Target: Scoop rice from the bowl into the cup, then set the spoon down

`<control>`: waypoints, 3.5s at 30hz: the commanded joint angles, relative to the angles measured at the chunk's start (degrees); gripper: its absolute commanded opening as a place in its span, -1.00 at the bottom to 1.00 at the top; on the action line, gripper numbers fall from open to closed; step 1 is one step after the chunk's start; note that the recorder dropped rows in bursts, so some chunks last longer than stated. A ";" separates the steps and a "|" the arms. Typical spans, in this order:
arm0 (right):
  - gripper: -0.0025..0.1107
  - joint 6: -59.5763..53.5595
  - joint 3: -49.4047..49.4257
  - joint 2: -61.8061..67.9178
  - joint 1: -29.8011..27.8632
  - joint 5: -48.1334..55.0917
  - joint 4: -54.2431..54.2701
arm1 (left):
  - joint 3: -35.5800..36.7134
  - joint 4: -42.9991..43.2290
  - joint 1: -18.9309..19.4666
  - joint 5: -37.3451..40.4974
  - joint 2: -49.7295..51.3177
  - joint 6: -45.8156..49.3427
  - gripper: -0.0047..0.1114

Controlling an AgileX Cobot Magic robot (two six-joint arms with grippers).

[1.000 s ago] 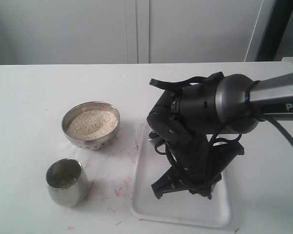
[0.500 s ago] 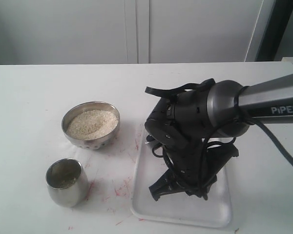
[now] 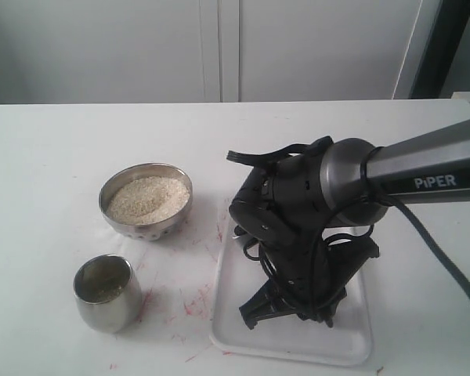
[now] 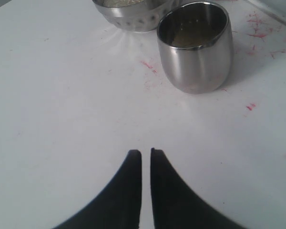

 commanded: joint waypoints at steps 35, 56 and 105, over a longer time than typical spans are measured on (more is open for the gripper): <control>-0.40 0.27 -0.66 0.04 -0.66 0.01 1.58 | 0.41 -0.54 -0.29 1.41 -0.17 0.03 -0.67; -0.51 -3.60 -1.52 -19.18 -0.28 -8.70 3.35 | 0.41 -0.54 -0.29 1.41 -0.17 0.03 -0.67; -0.96 -7.40 28.62 -68.43 8.00 -56.55 1.43 | 0.41 -0.54 -0.29 1.41 -0.17 0.03 -0.67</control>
